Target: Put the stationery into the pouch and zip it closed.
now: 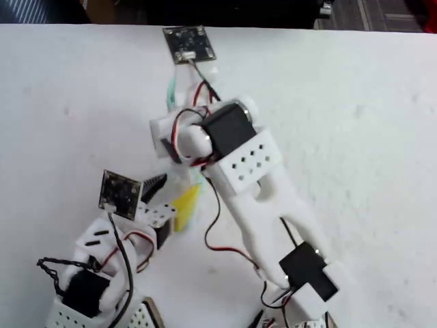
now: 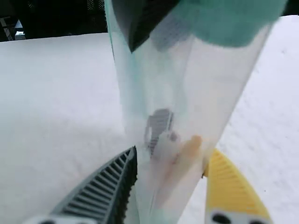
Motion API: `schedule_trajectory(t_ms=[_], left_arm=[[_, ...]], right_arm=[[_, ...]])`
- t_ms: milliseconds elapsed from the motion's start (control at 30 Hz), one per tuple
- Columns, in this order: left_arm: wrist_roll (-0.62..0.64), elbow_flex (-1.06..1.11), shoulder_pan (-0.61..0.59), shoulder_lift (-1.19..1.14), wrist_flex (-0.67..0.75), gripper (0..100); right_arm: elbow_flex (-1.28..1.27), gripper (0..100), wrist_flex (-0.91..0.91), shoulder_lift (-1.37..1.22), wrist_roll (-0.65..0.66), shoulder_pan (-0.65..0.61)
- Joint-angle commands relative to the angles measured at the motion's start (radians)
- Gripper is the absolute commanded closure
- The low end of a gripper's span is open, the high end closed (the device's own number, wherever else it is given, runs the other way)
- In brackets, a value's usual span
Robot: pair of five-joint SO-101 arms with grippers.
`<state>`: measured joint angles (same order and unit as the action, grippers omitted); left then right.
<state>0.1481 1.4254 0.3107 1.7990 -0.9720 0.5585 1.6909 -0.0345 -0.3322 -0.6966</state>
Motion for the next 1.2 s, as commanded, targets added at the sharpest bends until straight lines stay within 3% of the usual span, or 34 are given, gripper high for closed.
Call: schedule_trajectory(t_ms=[0, 433, 633, 867, 967, 1067, 1167], left_arm=[[-0.009, -0.061, 0.007, 0.008, -0.003, 76], [-0.009, -0.061, -0.001, 0.008, 0.0, 76], [-0.009, -0.061, -0.001, 0.008, -0.003, 76], [-0.009, -0.063, -0.001, 0.008, 0.0, 76], [-0.041, -0.078, 0.005, 0.008, -0.009, 76], [-0.146, -0.149, 0.008, 0.008, -0.084, 76], [-0.158, -0.242, 0.007, 0.008, -0.167, 76]], right_arm=[[0.029, 98.3, 0.013, 0.007, 0.025, 0.027], [0.196, 98.2, 0.019, 0.127, 0.032, 0.045], [0.216, 98.2, 0.018, 0.186, 0.241, 0.045], [0.216, 98.2, 0.015, 0.259, 0.278, 0.065], [0.216, 98.2, 0.015, 0.28, 0.381, 0.059], [0.213, 98.2, 0.018, 0.294, 0.54, 0.059], [0.207, 98.2, 0.019, 0.305, 0.706, 0.064]])
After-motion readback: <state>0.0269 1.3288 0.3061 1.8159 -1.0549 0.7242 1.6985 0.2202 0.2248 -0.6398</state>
